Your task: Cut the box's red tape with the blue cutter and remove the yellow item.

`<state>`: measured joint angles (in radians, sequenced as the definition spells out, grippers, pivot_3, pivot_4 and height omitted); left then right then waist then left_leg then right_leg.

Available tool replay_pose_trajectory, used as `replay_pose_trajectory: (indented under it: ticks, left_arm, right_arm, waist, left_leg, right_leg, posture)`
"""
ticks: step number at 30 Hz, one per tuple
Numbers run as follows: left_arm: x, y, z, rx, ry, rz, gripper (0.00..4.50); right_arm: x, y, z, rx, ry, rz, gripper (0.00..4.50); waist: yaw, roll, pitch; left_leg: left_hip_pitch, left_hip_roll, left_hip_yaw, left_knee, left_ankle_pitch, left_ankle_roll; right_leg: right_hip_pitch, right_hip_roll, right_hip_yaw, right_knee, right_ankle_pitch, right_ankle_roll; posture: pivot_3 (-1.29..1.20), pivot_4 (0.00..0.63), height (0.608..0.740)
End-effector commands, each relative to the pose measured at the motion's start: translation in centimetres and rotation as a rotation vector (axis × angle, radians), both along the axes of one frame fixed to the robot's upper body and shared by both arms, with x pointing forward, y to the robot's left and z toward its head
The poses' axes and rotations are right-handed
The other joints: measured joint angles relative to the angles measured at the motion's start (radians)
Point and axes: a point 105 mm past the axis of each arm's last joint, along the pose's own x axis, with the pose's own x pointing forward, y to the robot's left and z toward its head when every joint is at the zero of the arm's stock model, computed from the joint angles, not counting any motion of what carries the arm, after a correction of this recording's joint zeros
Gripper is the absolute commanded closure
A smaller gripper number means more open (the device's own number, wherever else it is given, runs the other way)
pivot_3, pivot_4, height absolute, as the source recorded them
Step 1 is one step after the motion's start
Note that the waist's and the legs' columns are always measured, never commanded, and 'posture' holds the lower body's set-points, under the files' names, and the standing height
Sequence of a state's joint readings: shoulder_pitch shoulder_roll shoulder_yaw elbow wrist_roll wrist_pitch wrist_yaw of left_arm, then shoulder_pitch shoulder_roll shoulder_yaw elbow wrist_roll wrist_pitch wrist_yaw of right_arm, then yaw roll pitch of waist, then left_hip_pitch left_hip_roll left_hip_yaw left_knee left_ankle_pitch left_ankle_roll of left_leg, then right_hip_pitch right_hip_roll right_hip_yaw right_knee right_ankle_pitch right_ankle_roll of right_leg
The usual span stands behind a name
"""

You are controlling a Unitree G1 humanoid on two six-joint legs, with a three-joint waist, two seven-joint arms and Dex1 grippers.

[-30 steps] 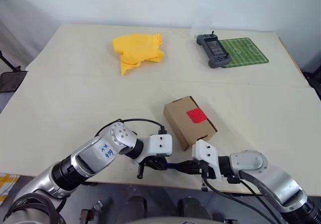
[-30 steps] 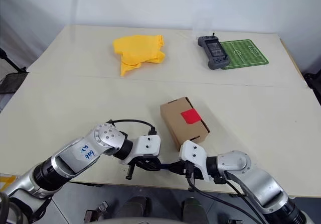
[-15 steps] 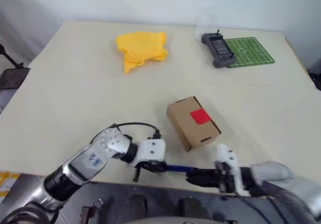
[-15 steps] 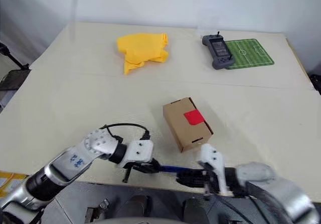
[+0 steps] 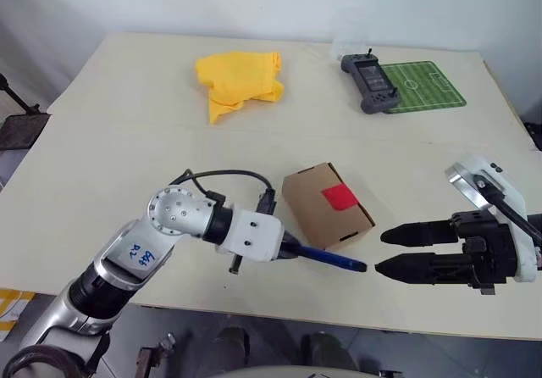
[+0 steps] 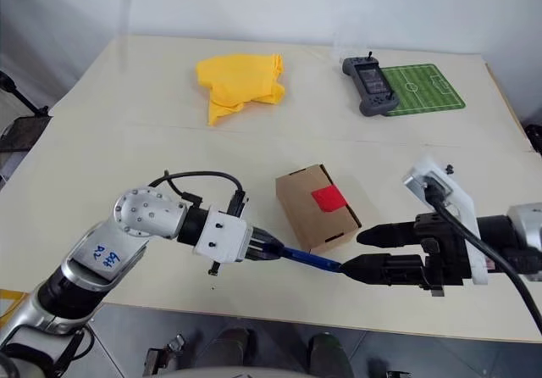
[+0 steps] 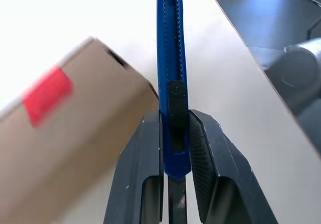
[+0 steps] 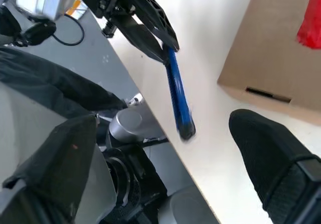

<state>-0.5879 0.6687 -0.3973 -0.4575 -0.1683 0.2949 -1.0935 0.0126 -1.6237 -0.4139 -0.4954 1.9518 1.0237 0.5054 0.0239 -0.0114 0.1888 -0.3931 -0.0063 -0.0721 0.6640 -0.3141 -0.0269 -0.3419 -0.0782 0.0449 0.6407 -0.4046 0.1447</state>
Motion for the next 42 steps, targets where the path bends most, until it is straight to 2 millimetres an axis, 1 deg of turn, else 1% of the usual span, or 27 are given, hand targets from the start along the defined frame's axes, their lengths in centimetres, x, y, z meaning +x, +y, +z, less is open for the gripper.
replay_pose_trajectory:
  ticks: [1, 5, 7, 11, 16, 20, 23, 28, 31, 40, 42]
  left_arm:
    - [-0.1, -0.8, 0.5, -0.005, -0.037, -0.026, 4.09]
    - [0.0, -1.3, 0.7, -0.008, -0.043, -0.033, 4.09]
    - [0.1, -1.5, 0.8, -0.01, -0.044, -0.028, 4.09]
    - [0.3, -2.0, 0.8, -0.019, -0.039, -0.024, 4.09]
    - [0.3, -2.0, 0.7, -0.013, -0.042, -0.026, 4.09]
    - [0.4, -2.0, 0.7, -0.011, -0.046, -0.024, 4.09]
    - [0.5, -2.1, 0.8, -0.012, -0.049, -0.021, 4.09]
    - [0.6, -2.3, 0.9, -0.017, -0.051, -0.02, 4.09]
    - [0.6, -2.4, 0.9, -0.021, -0.048, -0.02, 4.09]
    - [0.7, -2.5, 0.8, -0.024, -0.045, -0.01, 4.09]
    - [0.7, -2.5, 0.8, -0.025, -0.046, -0.009, 4.09]
  right_arm:
    - [0.4, 0.6, -1.0, -0.004, 0.029, -0.007, 0.02]
    - [1.2, 1.0, -2.2, -0.016, 0.05, -0.032, 0.02]
    - [1.9, 1.1, -2.7, -0.021, 0.063, -0.05, 0.02]
    - [3.0, 1.9, -3.4, -0.001, 0.099, -0.043, 0.02]
    - [3.4, 2.3, -3.9, 0.001, 0.139, -0.029, 0.02]
    - [3.4, 2.1, -4.5, -0.025, 0.171, -0.03, 0.02]
    - [3.4, 2.3, -4.6, -0.014, 0.175, -0.028, 0.59]
    - [3.8, 2.8, -4.7, 0.015, 0.17, -0.034, 2.31]
    - [4.1, 3.0, -4.7, 0.033, 0.167, -0.043, 2.31]
    - [4.5, 3.1, -4.7, 0.053, 0.166, -0.057, 2.31]
    - [4.5, 3.1, -4.7, 0.055, 0.165, -0.06, 2.69]
  waist:
    - [-0.001, 0.001, 0.001]
    - [-0.002, 0.001, 0.001]
    - [-0.003, 0.001, 0.001]
    - [-0.003, 0.001, 0.001]
    - [-0.002, 0.001, 0.001]
    - [0.0, 0.001, 0.001]
    - [-0.001, 0.001, 0.001]
    - [-0.001, 0.001, 0.001]
    - [-0.003, 0.001, 0.001]
    - [-0.003, 0.001, 0.001]
    - [-0.003, 0.001, 0.001]
  left_leg:
    - [-0.001, 0.0, 0.001, 0.0, 0.0, 0.0]
    - [-0.007, 0.0, -0.001, 0.002, 0.0, 0.0]
    - [-0.011, 0.0, 0.0, 0.003, 0.001, -0.001]
    - [-0.013, 0.0, 0.0, 0.004, 0.002, -0.003]
    - [-0.013, 0.0, 0.0, 0.003, 0.002, -0.003]
    - [-0.013, 0.0, -0.001, 0.003, 0.002, -0.003]
    - [-0.013, 0.0, -0.001, 0.003, 0.002, -0.003]
    - [-0.013, 0.0, -0.001, 0.004, 0.002, -0.003]
    - [-0.013, 0.0, 0.0, 0.004, 0.002, -0.003]
    - [-0.013, 0.0, -0.001, 0.004, 0.002, -0.003]
    - [-0.013, 0.0, -0.001, 0.004, 0.002, -0.003]
  right_leg:
    - [-0.001, 0.0, 0.0, -0.001, 0.0, 0.001]
    - [-0.006, 0.0, -0.002, -0.001, 0.0, 0.001]
    - [-0.012, 0.0, -0.001, 0.003, 0.0, 0.001]
    - [-0.014, 0.0, -0.001, 0.006, 0.0, 0.001]
    - [-0.015, 0.0, 0.0, 0.007, 0.0, 0.001]
    - [-0.016, 0.0, -0.001, 0.007, 0.0, 0.001]
    - [-0.016, 0.0, -0.001, 0.007, 0.0, 0.001]
    - [-0.016, 0.0, -0.001, 0.008, 0.0, 0.001]
    - [-0.016, 0.0, -0.001, 0.013, 0.0, 0.001]
    - [-0.016, 0.0, -0.001, 0.014, 0.0, 0.001]
    - [-0.016, 0.0, -0.001, 0.014, 0.0, 0.001]
  posture:
    - [0.0, 0.15, 0.74]
    - [0.0, 0.15, 0.74]
    - [0.0, 0.15, 0.74]
    - [0.0, 0.15, 0.74]
    - [0.0, 0.15, 0.74]
    - [0.0, 0.15, 0.74]
    - [0.0, 0.15, 0.74]
    - [0.0, 0.15, 0.74]
    - [0.0, 0.15, 0.74]
    - [0.0, 0.15, 0.74]
    - [0.0, 0.15, 0.74]
